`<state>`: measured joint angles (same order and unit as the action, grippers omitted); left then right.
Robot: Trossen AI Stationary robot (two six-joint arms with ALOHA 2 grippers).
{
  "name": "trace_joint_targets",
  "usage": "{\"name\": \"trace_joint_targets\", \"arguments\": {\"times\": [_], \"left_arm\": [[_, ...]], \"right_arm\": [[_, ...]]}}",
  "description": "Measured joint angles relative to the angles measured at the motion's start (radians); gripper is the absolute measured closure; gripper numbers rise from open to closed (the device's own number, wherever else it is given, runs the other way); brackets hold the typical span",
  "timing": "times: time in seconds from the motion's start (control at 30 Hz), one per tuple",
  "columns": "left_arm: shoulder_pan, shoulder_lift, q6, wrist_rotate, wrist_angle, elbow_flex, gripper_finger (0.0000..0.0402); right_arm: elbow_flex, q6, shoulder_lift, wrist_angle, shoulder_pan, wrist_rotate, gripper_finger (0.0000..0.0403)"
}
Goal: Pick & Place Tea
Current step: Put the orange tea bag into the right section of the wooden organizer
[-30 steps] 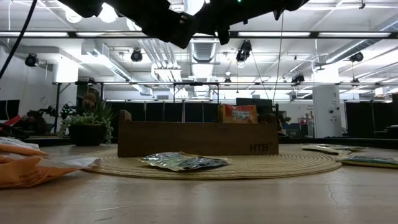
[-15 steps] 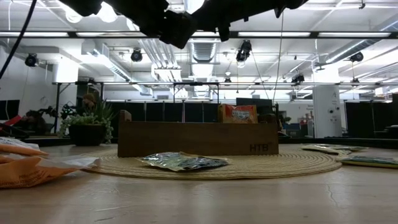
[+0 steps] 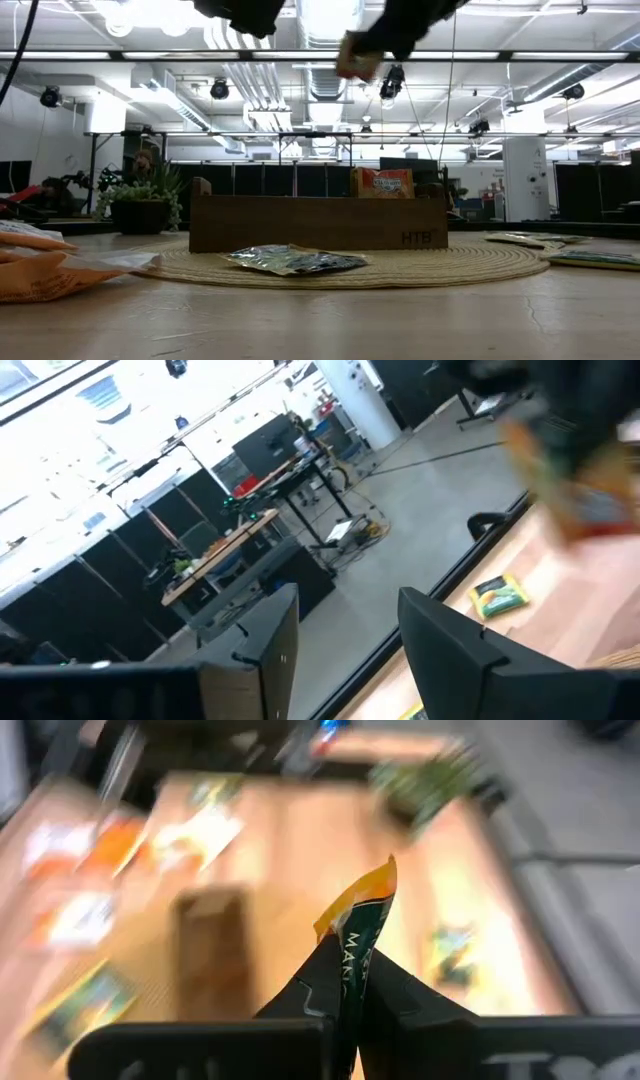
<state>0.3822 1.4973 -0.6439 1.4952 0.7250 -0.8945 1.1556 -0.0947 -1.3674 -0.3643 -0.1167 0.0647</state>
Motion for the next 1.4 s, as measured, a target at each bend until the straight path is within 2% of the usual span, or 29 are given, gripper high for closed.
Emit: {"name": "trace_joint_targets", "arguments": {"times": [0.07,0.17,0.27,0.47,0.83,0.97,1.1,1.4], "left_arm": [[0.0,-0.01,0.003,-0.003,0.0,0.006,0.0234],[-0.005,-0.021,0.004,-0.009,-0.002,0.022,0.0234],[-0.015,-0.029,0.005,-0.014,-0.003,0.038,0.0234],[-0.032,-0.046,-0.003,-0.012,-0.001,0.047,0.0234],[-0.052,-0.048,-0.041,-0.009,-0.002,0.049,0.0234],[-0.053,-0.048,-0.111,-0.027,-0.05,0.049,0.0234],[-0.053,-0.048,-0.085,-0.031,-0.124,0.05,0.0235],[-0.053,-0.048,-0.078,-0.031,-0.135,0.05,0.0235]], "right_arm": [[-0.019,-0.032,-0.002,-0.061,0.019,0.06,0.0394],[-0.065,-0.126,-0.026,-0.07,0.061,0.09,0.0394],[-0.1,-0.186,-0.055,-0.052,0.103,0.092,0.0394],[-0.183,-0.199,-0.074,0.073,0.16,0.04,0.0394],[-0.262,-0.203,-0.087,0.185,0.165,0.041,0.0394],[-0.266,-0.224,-0.1,0.191,0.165,0.041,0.0394],[-0.278,-0.232,-0.124,0.188,0.164,0.042,0.0394],[-0.277,-0.305,-0.188,0.205,0.16,0.04,0.0394]]}}
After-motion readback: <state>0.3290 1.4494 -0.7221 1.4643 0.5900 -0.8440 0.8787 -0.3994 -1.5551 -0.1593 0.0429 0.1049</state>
